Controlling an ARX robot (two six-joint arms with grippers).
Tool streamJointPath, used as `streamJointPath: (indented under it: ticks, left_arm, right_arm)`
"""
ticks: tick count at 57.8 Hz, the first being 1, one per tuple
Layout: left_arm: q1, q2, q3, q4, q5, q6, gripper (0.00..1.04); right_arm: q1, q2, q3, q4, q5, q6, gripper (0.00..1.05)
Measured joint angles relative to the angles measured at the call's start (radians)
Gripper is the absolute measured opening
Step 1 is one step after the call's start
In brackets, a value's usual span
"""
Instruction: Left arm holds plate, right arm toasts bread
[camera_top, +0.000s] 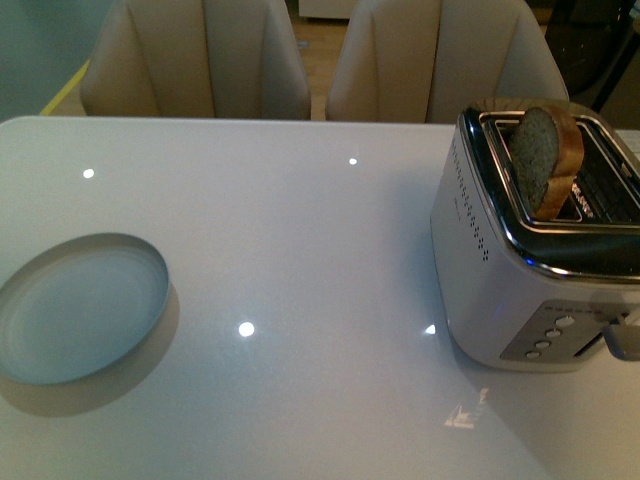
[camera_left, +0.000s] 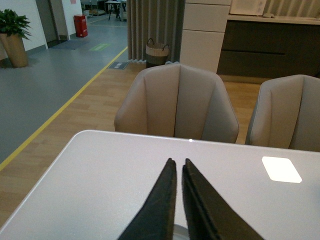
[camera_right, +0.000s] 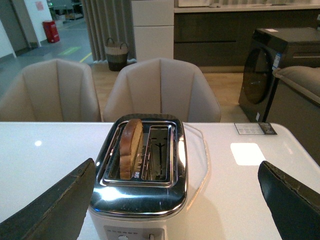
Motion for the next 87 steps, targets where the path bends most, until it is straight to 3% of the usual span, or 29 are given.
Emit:
streamJointPath:
  ticks: [14, 17, 22, 54, 87]
  left_arm:
    - [-0.042, -0.195, -0.084, -0.113, -0.037, 0.003, 0.03]
    - [-0.083, -0.245, -0.1, -0.149, -0.099, 0.003, 0.03]
    - [-0.113, -0.309, -0.117, -0.195, -0.103, 0.005, 0.03]
    - [-0.116, -0.774, -0.164, -0.594, -0.11, 0.005, 0.03]
    - [-0.116, -1.037, -0.164, -0.848, -0.11, 0.005, 0.03]
  right_arm:
    - [0.0, 0.0, 0.0, 0.0, 0.0, 0.0, 0.96]
    - [0.0, 0.0, 0.0, 0.0, 0.0, 0.0, 0.96]
    - [0.0, 0.0, 0.0, 0.0, 0.0, 0.0, 0.96]
    - [0.0, 0.0, 0.0, 0.0, 0.0, 0.0, 0.96]
    - [0.0, 0.0, 0.0, 0.0, 0.0, 0.0, 0.96]
